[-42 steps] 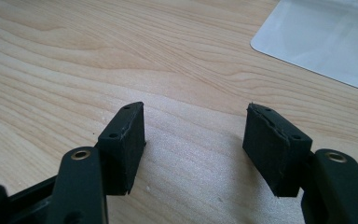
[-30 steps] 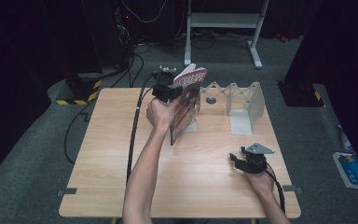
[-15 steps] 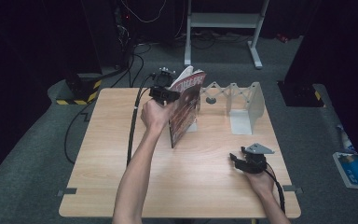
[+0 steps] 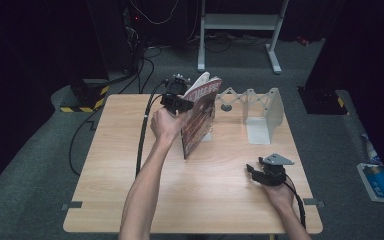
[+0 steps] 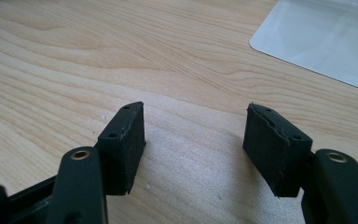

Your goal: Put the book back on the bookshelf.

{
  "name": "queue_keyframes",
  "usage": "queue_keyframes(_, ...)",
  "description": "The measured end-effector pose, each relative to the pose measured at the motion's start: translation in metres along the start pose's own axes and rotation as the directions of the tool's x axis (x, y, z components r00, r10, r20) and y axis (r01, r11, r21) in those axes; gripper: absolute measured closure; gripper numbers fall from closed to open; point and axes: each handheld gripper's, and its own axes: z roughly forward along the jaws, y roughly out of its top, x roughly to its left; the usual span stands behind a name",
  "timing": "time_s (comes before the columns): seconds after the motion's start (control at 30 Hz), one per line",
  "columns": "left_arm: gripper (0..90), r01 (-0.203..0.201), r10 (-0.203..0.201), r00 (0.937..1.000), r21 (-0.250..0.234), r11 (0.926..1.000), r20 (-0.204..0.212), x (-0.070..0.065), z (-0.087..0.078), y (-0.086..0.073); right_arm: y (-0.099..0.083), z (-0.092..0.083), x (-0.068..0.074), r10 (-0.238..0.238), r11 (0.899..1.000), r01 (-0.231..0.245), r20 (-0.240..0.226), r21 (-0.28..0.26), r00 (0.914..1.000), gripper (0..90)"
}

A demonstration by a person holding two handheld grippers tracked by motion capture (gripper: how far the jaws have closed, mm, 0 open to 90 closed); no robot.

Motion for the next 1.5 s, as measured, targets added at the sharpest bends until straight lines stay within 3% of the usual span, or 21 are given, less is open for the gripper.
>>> queue_keyframes(0.3, 83.7, 0.04, -0.041, 0.9991, -0.051, 0.9979, -0.007, 0.004, 0.004, 0.002, 0.0, 0.0, 0.0, 0.001, 1.0, -0.001, -0.001, 0.001, 1.0, 38.3)
queue_keyframes(0.7, 83.7, 0.062, -0.067, 0.9972, -0.108, 0.9922, -0.035, 0.003, 0.015, 0.003, 0.0, 0.0, 0.0, 0.006, 1.0, -0.006, -0.001, 0.002, 1.0, 38.2)
queue_keyframes(0.83, 83.7, 0.036, -0.045, 0.9968, -0.131, 0.9907, -0.066, -0.001, 0.017, 0.003, 0.0, 0.0, 0.0, 0.005, 1.0, -0.005, -0.001, 0.002, 1.0, 38.2)
queue_keyframes(0.97, 83.7, 0.037, -0.049, 0.9962, -0.161, 0.9863, -0.072, -0.003, 0.021, 0.001, 0.0, 0.0, 0.0, 0.004, 1.0, -0.004, -0.001, 0.002, 1.0, 38.2)
queue_keyframes(1.2, 83.4, 0.055, -0.068, 0.9952, -0.172, 0.9836, -0.07, 0.0, 0.027, -0.003, 0.0, 0.0, 0.0, 0.004, 1.0, -0.004, -0.001, 0.0, 1.0, 38.2)
queue_keyframes(1.5, 81.9, 0.082, -0.092, 0.994, -0.153, 0.9848, -0.058, 0.005, 0.028, -0.003, 0.0, 0.0, 0.0, 0.003, 1.0, -0.003, -0.001, 0.0, 1.0, 38.2)
